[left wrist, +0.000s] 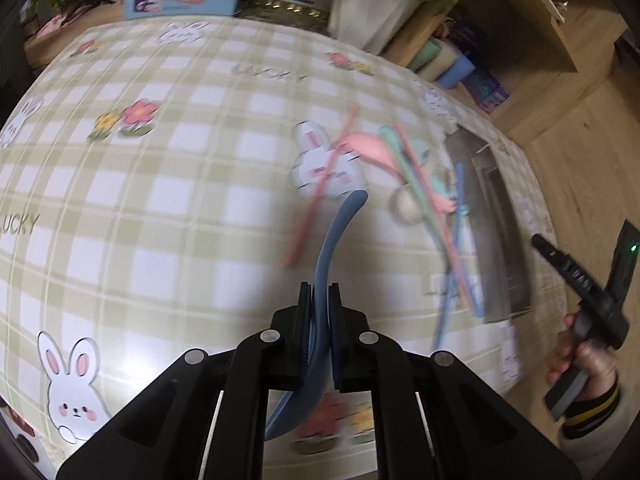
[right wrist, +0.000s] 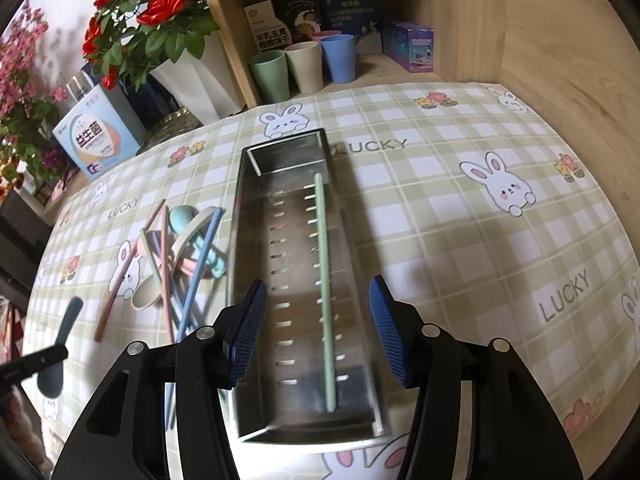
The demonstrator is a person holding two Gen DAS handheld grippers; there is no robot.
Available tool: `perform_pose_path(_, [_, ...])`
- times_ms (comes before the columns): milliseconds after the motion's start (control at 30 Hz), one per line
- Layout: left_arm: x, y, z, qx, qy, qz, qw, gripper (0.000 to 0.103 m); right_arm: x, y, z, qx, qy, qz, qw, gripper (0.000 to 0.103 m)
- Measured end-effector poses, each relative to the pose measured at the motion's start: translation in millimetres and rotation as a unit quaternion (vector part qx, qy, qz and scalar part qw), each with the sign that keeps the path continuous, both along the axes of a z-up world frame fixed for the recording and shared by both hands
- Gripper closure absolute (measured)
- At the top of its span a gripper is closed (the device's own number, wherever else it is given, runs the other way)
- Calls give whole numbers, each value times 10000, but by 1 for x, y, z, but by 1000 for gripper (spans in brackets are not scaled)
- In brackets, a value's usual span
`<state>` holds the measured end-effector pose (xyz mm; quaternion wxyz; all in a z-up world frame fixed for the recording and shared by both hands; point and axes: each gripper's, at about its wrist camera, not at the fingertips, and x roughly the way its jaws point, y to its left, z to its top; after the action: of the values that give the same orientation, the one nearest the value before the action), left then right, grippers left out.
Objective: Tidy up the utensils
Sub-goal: 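Carry the blue spoon into the steel tray and open the left tool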
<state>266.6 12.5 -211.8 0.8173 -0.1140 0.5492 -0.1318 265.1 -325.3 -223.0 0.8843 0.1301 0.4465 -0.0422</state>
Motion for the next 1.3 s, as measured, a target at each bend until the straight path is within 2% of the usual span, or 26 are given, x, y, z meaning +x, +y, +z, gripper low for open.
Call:
perform_pose_path(133, [16, -49, 23, -89, -55, -85, 9999, 95, 2, -15, 3, 144, -79, -43, 9999, 45])
perform_pose_path(300, [39, -110, 30, -131, 70, -268, 9995, 95, 5, -38, 4, 302, -152, -124, 9994, 35])
perform_pose_path(433, [61, -160, 28, -153, 181, -388, 9990, 95, 6, -59, 3, 425, -128, -161, 9989, 17])
perform_pose_path(567, [90, -207, 15, -184, 454, -277, 9984, 95, 5, -79, 4, 466, -189, -209, 9985, 17])
perform_pose_path(800, [129, -252, -5, -81, 874, -51, 9961, 95, 1, -108, 0, 560, -203, -430, 9973, 17])
perform_pose_path(1000, [145, -272, -18, 98, 1073, -60, 9942, 95, -6, -125, -1, 616, -226, -642, 9958, 17])
perform_pose_path(1200, [154, -278, -27, 114, 1126, -294, 9931, 94, -11, -127, -3, 626, -166, -720, 9953, 17])
perform_pose_path(1300, [155, -276, -17, 7, 1008, -466, 9938, 87, -15, -123, -1, 615, -149, -729, 9953, 17])
